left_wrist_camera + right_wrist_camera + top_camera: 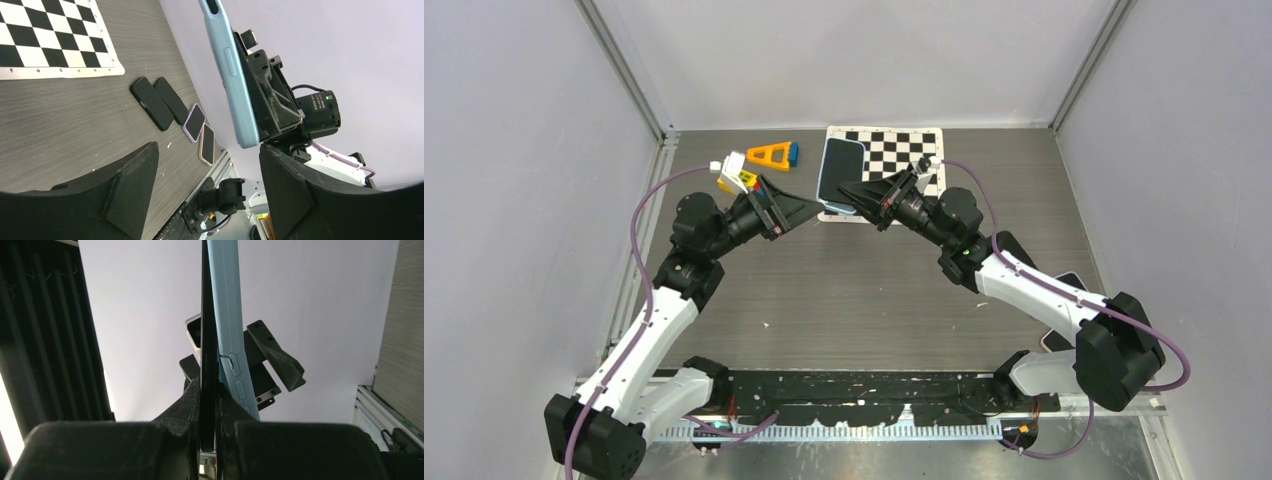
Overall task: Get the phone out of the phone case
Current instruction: Remove the phone case from the phone.
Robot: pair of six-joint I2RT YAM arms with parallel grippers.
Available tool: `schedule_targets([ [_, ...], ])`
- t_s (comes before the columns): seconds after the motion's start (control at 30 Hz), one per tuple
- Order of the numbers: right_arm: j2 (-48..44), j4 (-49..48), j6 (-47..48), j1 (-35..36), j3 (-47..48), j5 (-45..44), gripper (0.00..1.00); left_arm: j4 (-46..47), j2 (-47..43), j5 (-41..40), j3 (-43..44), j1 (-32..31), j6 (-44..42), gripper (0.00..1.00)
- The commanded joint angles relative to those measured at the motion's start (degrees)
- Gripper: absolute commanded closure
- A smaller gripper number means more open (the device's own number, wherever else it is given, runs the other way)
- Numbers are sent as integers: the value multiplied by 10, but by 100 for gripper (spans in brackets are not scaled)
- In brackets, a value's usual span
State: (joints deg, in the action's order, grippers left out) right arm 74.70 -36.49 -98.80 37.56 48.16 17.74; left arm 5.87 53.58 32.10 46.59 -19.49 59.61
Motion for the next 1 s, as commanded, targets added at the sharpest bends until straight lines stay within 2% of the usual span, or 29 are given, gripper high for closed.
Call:
schedule_targets([
  [0.0,-16,-121,-61,4,26,12,99,34,1,-8,21,1,5,25],
  [0.23,-14,-123,-60,13,22,17,99,1,19,-30,43,1,18,35],
  [0.4,-12,-97,-33,14,18,16,99,-20,34,-31,66,1,23,30],
  [0.47,-7,-97,-27,15,18,18,99,-34,42,-35,74,1,27,34],
  [0.6,4,-97,-7,18,25,31,99,-39,57,-39,84,1,35,52],
  [0.7,1,-78,18,18,19,26,99,-53,63,-49,93,1,4,82],
  [0.77,-6,-54,46,18,14,18,99,-118,63,-85,107,3,-48,99],
  [0.87,-21,-27,101,18,3,15,99,-219,62,-145,125,22,-127,100],
  [0.97,-34,-22,138,17,-9,24,99,-262,60,-178,121,49,-164,100],
])
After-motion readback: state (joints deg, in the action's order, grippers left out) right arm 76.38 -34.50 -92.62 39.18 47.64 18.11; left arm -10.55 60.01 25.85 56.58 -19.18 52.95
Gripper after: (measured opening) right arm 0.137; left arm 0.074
